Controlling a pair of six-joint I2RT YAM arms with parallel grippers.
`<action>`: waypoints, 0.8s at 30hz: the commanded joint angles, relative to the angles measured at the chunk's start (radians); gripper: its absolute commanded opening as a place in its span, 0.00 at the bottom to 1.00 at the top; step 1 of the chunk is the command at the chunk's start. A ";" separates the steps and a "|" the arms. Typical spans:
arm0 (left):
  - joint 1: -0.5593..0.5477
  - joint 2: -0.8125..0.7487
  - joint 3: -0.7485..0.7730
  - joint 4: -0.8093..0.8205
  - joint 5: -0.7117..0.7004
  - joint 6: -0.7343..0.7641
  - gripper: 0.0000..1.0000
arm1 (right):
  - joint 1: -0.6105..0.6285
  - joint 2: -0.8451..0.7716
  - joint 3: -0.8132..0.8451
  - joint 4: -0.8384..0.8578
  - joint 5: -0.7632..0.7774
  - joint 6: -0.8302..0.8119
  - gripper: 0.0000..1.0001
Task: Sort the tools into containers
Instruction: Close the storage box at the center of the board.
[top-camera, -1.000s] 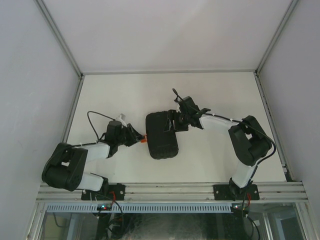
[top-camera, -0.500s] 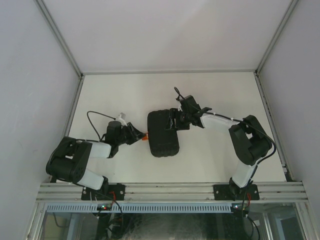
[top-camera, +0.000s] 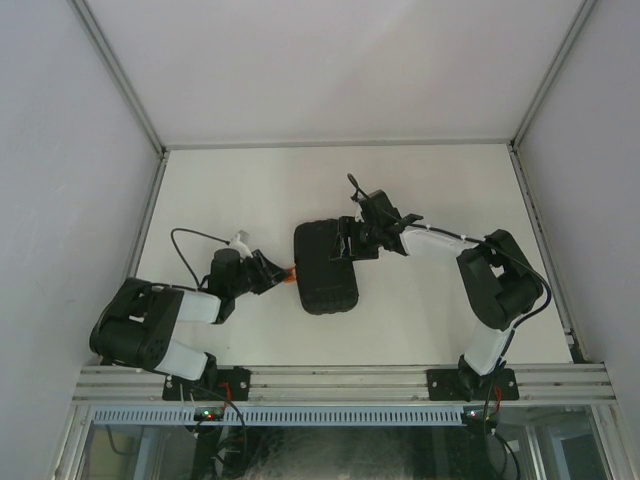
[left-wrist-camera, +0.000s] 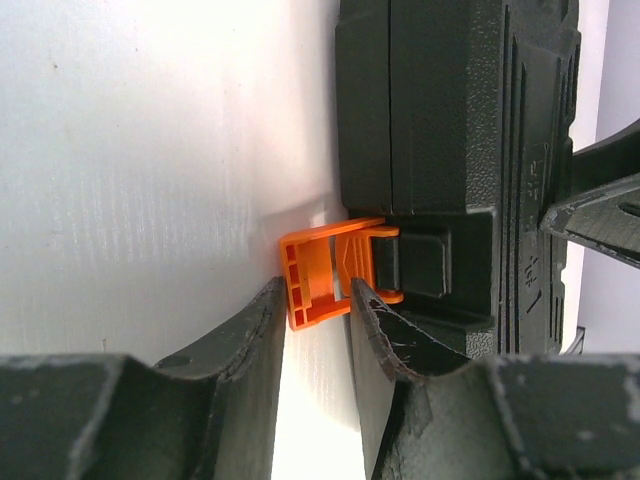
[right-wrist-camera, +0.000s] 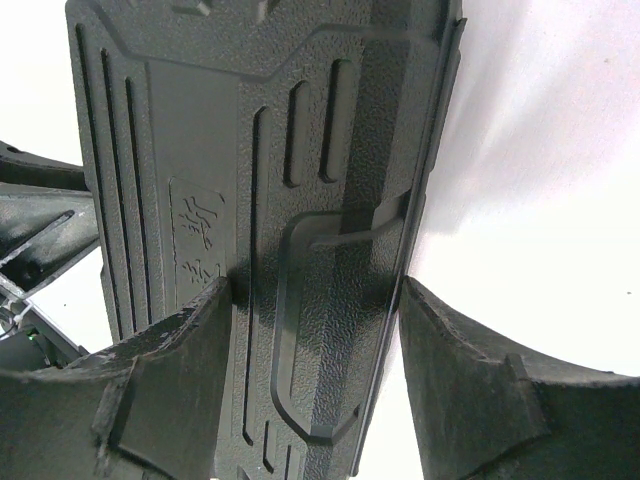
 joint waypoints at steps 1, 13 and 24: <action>-0.019 0.025 -0.016 -0.018 0.076 -0.026 0.36 | 0.025 0.061 -0.011 -0.091 0.071 -0.069 0.39; 0.027 0.086 0.056 0.072 0.102 -0.056 0.38 | 0.025 0.065 -0.004 -0.097 0.065 -0.076 0.38; 0.022 0.057 -0.046 0.155 0.158 -0.073 0.36 | 0.027 0.071 -0.004 -0.091 0.061 -0.071 0.38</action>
